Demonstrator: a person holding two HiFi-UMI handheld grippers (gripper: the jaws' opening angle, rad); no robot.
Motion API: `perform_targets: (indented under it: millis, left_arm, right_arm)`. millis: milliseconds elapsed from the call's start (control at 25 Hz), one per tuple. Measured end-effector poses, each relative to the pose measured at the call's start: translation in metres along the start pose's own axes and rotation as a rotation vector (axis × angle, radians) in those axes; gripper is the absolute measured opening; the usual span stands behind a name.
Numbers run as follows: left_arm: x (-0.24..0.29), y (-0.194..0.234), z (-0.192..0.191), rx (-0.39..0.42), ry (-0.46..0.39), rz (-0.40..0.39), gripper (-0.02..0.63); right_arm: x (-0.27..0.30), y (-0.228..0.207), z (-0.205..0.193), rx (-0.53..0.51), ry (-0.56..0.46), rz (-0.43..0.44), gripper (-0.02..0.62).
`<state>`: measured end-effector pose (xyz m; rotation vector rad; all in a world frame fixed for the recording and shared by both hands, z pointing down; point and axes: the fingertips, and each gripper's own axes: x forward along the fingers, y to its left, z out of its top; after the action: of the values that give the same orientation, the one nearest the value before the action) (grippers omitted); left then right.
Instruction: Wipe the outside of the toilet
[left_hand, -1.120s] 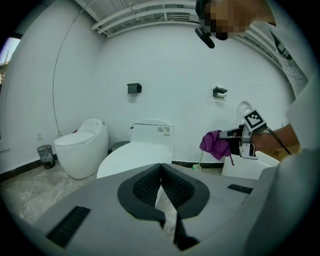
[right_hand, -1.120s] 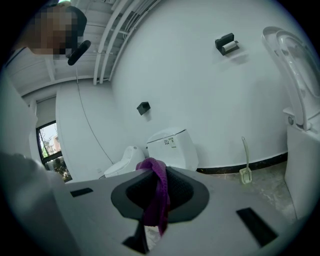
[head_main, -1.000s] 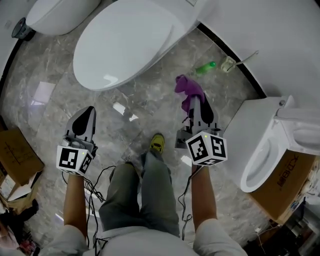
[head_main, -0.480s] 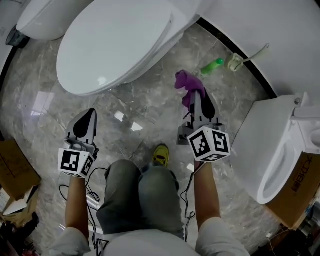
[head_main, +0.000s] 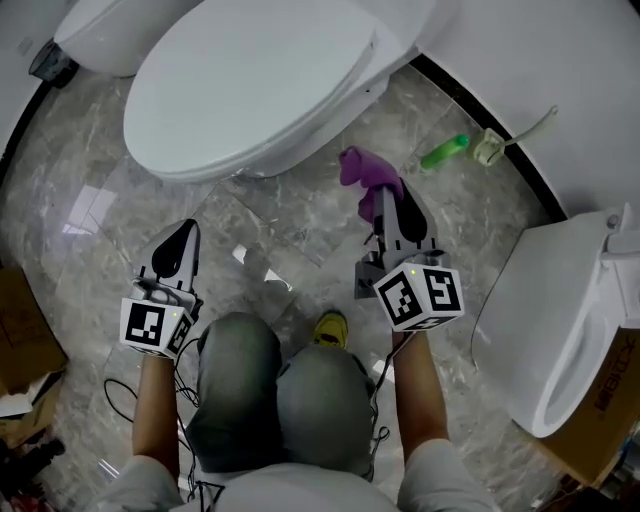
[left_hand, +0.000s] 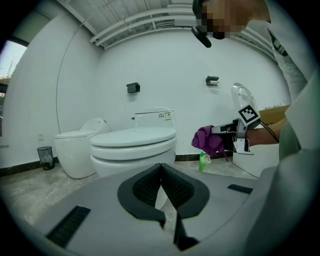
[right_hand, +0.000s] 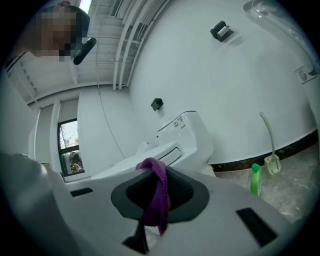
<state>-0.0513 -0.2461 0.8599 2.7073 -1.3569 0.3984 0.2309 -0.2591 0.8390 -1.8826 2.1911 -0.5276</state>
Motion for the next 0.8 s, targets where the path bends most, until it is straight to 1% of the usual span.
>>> perform_targets:
  millis: [200, 480, 640, 720, 800]
  left_arm:
    - [-0.024, 0.012, -0.015, -0.011, -0.027, 0.037, 0.012]
    - [-0.051, 0.036, -0.039, -0.021, -0.032, 0.084, 0.012]
    - [-0.062, 0.046, -0.049, -0.017, -0.031, 0.099, 0.012]
    - [-0.07, 0.051, -0.053, -0.016, -0.03, 0.109, 0.012]
    - [-0.078, 0.056, -0.057, -0.015, -0.027, 0.12, 0.012]
  right_arm:
    - [0.003, 0.045, -0.021, -0.018, 0.02, 0.112, 0.056]
    - [0.018, 0.129, -0.067, -0.058, 0.088, 0.317, 0.055]
    - [0.025, 0.174, -0.086, -0.076, 0.113, 0.453, 0.055]
    - [0.03, 0.193, -0.093, -0.07, 0.123, 0.496, 0.055]
    - [0.037, 0.205, -0.098, -0.064, 0.132, 0.514, 0.055]
